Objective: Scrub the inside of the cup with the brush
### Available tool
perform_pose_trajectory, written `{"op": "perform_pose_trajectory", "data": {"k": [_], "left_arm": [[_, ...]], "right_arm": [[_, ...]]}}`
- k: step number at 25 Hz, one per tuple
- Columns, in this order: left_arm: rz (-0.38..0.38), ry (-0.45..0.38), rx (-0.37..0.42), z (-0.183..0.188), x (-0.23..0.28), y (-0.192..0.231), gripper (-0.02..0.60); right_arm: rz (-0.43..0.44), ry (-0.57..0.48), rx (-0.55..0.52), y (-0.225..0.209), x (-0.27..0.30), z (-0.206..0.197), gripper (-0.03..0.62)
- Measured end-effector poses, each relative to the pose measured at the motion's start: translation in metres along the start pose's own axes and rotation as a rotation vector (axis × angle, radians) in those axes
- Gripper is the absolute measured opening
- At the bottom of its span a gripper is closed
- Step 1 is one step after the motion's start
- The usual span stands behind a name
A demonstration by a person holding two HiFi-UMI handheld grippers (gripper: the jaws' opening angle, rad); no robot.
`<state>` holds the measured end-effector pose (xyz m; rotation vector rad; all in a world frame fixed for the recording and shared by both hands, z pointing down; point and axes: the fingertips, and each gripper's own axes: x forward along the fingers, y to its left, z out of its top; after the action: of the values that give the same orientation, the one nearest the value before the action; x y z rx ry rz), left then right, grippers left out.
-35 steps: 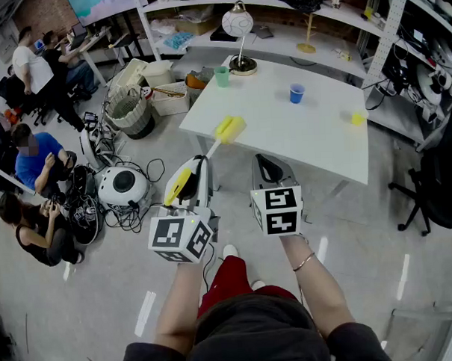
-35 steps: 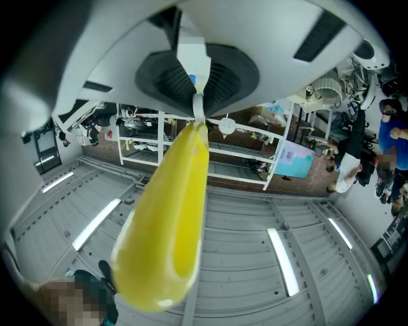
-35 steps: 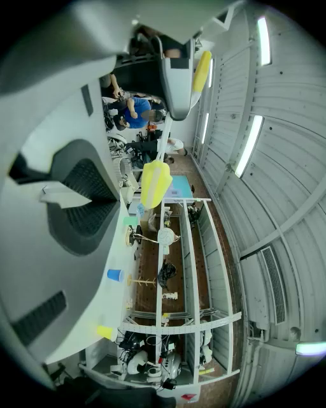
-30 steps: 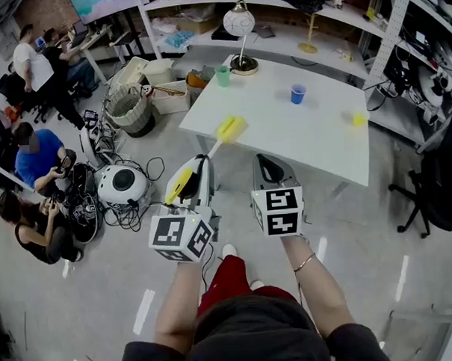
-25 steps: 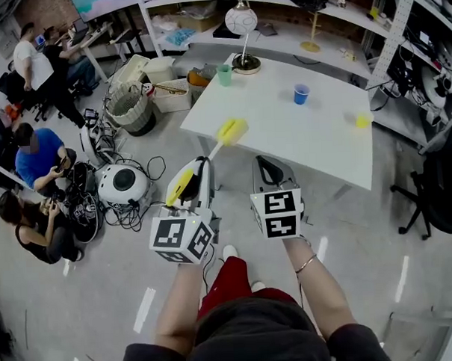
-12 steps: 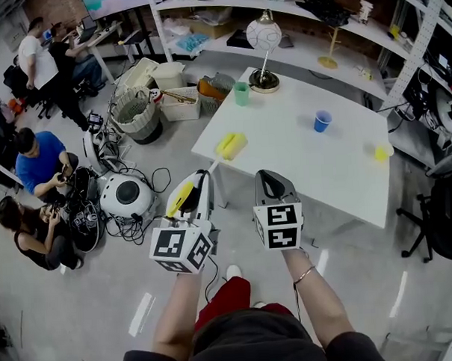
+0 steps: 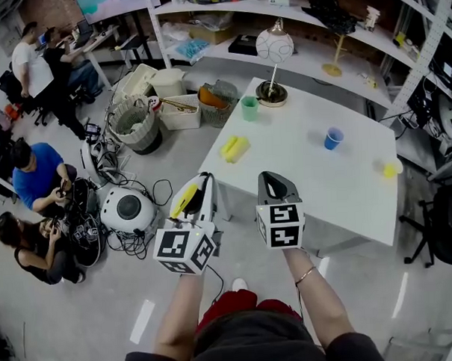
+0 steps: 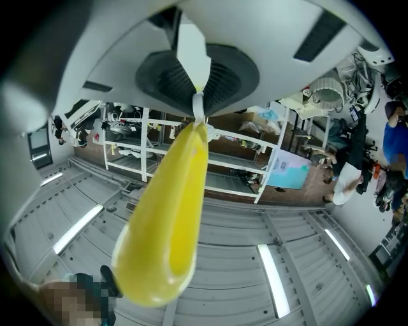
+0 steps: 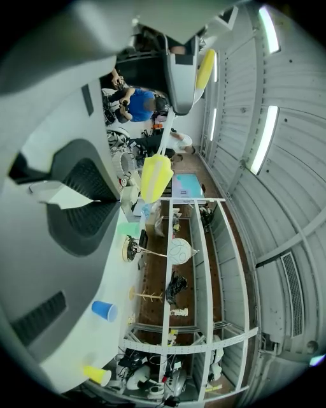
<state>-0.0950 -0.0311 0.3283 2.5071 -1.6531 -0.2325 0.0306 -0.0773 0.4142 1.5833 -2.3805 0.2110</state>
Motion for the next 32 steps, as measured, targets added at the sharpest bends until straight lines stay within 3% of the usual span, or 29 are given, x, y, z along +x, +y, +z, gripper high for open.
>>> {"op": "perform_pose_trajectory", "data": {"k": [18,32], "left_arm": [[0.017,0.008,0.006,-0.001,0.058,0.053,0.044],[0.049,0.044,-0.005,-0.016,0.153,0.097,0.044]], "right_arm": [[-0.026,0.001,0.01,-0.022,0.08,0.022,0.019],[0.0,0.067,0.04,-0.065,0.186,0.022,0.018]]}}
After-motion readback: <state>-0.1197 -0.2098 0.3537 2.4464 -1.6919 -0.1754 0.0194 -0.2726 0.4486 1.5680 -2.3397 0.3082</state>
